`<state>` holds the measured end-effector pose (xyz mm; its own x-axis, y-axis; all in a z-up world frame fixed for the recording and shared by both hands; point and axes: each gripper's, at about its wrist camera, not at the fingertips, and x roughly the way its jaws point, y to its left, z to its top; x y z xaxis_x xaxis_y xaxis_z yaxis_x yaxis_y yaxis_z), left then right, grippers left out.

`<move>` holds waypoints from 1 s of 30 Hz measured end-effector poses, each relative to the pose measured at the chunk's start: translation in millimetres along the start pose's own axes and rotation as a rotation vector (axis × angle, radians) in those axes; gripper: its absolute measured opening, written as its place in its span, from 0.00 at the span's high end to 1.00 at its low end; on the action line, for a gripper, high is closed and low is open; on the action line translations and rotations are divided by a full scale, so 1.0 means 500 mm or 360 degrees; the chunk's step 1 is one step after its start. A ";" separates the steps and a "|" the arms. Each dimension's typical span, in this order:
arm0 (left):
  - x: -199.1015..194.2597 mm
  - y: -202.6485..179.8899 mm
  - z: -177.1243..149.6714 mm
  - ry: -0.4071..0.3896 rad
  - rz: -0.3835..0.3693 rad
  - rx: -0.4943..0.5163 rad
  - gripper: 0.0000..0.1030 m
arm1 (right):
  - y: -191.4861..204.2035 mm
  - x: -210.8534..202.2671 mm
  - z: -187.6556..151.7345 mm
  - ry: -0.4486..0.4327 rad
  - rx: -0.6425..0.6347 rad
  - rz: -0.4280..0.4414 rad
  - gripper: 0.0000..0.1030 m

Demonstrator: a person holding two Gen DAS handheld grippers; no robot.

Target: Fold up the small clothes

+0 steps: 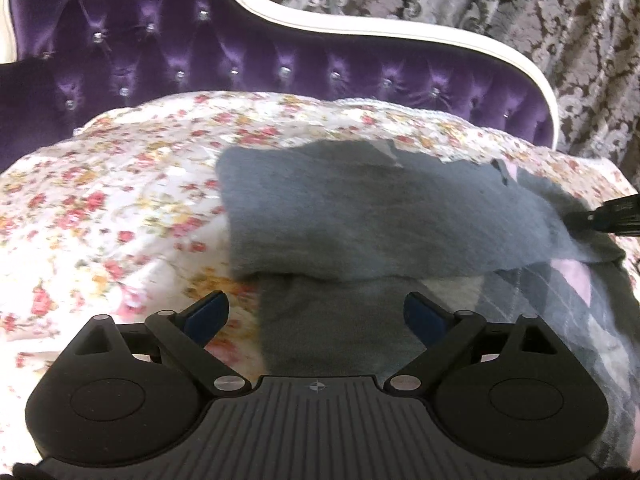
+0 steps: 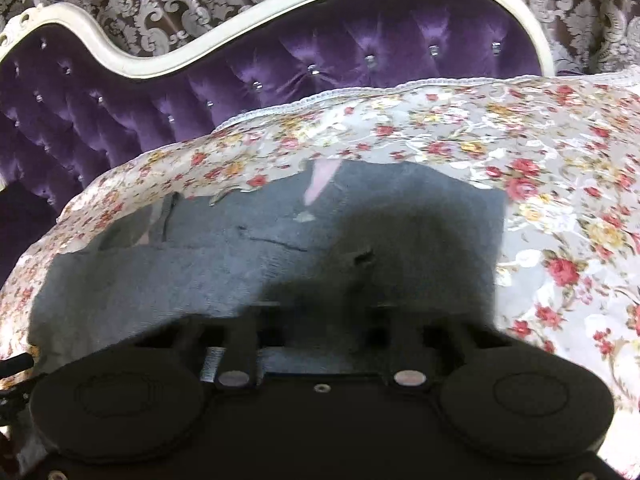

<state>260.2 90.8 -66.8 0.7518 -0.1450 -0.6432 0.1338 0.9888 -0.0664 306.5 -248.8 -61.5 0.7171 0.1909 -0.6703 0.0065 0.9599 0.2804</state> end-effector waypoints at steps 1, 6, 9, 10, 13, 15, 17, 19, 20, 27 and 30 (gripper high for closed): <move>-0.004 0.005 0.004 -0.0009 0.0012 -0.0001 0.07 | 0.010 -0.007 0.007 -0.0007 -0.0019 0.0042 0.89; -0.032 0.031 0.034 -0.0072 0.0034 -0.0007 0.07 | 0.046 -0.113 0.038 -0.0247 -0.0153 0.0140 0.89; -0.035 0.045 0.057 -0.0093 0.0042 -0.0032 0.07 | 0.009 -0.115 0.046 -0.0240 -0.0126 -0.0047 0.89; -0.031 0.050 0.065 -0.0087 0.0043 -0.0046 0.07 | -0.007 -0.100 0.043 -0.0200 -0.0108 -0.0110 0.89; -0.012 0.062 0.088 -0.0066 0.0036 -0.0090 0.07 | -0.041 -0.045 0.023 -0.0058 -0.0090 -0.0185 0.89; 0.007 0.066 0.104 -0.0033 0.0036 -0.0112 0.07 | -0.047 -0.024 0.004 -0.0010 -0.0084 -0.0188 0.87; 0.025 0.069 0.116 -0.0011 0.0020 -0.0130 0.07 | -0.051 -0.020 -0.010 -0.0013 -0.0081 -0.0175 0.83; 0.044 0.069 0.128 0.0007 0.0001 -0.0149 0.07 | -0.048 -0.022 -0.014 -0.0032 -0.0101 -0.0174 0.83; 0.059 0.067 0.136 0.0027 -0.0011 -0.0155 0.07 | -0.047 -0.024 -0.015 -0.0035 -0.0109 -0.0174 0.83; 0.147 0.054 0.130 0.0126 0.0303 0.0010 0.21 | -0.062 -0.027 -0.014 -0.0057 -0.0089 -0.0169 0.77; 0.144 0.068 0.125 0.0134 0.0269 -0.0034 0.20 | -0.069 -0.036 -0.018 -0.0081 -0.0105 -0.0228 0.63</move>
<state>359.3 111.9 -67.6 0.7056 0.0261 -0.7081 -0.0043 0.9995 0.0326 287.0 -283.6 -65.4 0.7465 0.0419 -0.6640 0.0668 0.9883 0.1374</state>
